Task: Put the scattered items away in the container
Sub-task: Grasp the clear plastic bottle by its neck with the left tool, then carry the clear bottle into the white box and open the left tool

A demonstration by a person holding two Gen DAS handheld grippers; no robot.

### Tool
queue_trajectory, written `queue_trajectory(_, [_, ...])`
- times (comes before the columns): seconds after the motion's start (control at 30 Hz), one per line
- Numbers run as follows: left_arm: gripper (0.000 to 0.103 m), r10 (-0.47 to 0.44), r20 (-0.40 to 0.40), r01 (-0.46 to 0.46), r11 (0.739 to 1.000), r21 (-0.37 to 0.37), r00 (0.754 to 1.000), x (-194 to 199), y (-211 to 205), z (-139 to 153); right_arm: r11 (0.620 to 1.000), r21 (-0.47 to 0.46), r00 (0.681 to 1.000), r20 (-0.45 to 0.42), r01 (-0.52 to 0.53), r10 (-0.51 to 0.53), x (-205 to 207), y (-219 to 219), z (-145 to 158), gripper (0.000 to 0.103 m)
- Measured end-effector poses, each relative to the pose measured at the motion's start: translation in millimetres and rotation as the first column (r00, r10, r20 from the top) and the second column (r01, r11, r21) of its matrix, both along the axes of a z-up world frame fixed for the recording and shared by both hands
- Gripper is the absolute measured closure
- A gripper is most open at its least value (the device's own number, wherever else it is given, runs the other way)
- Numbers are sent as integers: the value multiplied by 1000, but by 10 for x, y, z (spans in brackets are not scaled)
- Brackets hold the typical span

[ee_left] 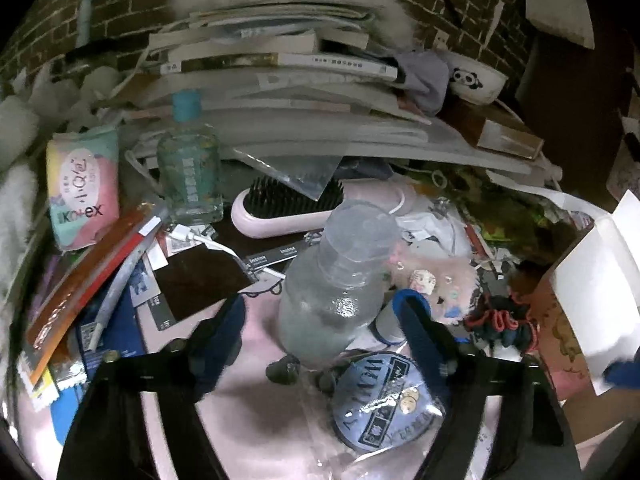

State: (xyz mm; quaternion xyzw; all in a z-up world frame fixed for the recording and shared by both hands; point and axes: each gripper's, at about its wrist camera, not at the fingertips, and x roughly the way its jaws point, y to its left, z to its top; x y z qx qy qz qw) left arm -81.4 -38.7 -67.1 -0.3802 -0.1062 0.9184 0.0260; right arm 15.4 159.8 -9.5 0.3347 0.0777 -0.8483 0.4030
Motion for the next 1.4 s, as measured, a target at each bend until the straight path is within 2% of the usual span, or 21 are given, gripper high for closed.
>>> queue_trajectory(0.1, [35, 6, 6, -6, 1000, -7, 1000, -25, -7, -42, 1000, 7, 999, 37, 0, 0, -11, -62, -160, 33])
queue_trajectory(0.2, [46, 12, -6, -12, 1000, 22, 1000, -29, -39, -55, 1000, 2, 996, 81, 28, -28, -72, -55, -325, 33])
queue_trajectory(0.23, [47, 11, -6, -10, 1000, 29, 1000, -38, -40, -60, 999, 0, 995, 90, 40, -40, -95, -33, -366, 33])
queue_trajectory(0.3, [48, 8, -2, -8, 1000, 19, 1000, -50, -23, -73, 998, 1, 992, 106, 65, -65, -124, -14, -464, 33])
queue_trajectory(0.37, [55, -4, -1, 4, 1000, 11, 1000, -58, 0, -83, 997, -4, 988, 132, 83, -82, -163, -6, -554, 33])
queue_trajectory(0.47, [55, -6, -5, 6, 1000, 5, 1000, -56, 14, -84, 995, 2, 982, 157, 105, -104, -221, 8, -647, 33])
queue_trajectory(0.67, [57, 7, -1, -7, 1000, 4, 1000, -52, 16, -73, 986, 13, 976, 141, 164, -164, -263, 22, -779, 33])
queue_trajectory(0.83, [59, 15, 18, -15, 999, 31, 1000, -43, -36, -30, 979, 8, 971, 127, 204, -204, -291, 62, -833, 33])
queue_trajectory(1.13, [59, -4, 5, 3, 999, 38, 1000, -15, -3, 104, 974, -9, 965, 143, 224, -221, -329, 102, -855, 33])
queue_trajectory(1.4, [60, -38, -27, 39, 999, 30, 999, 22, 67, 425, 962, -33, 958, 99, 272, -268, -324, 160, -802, 33])
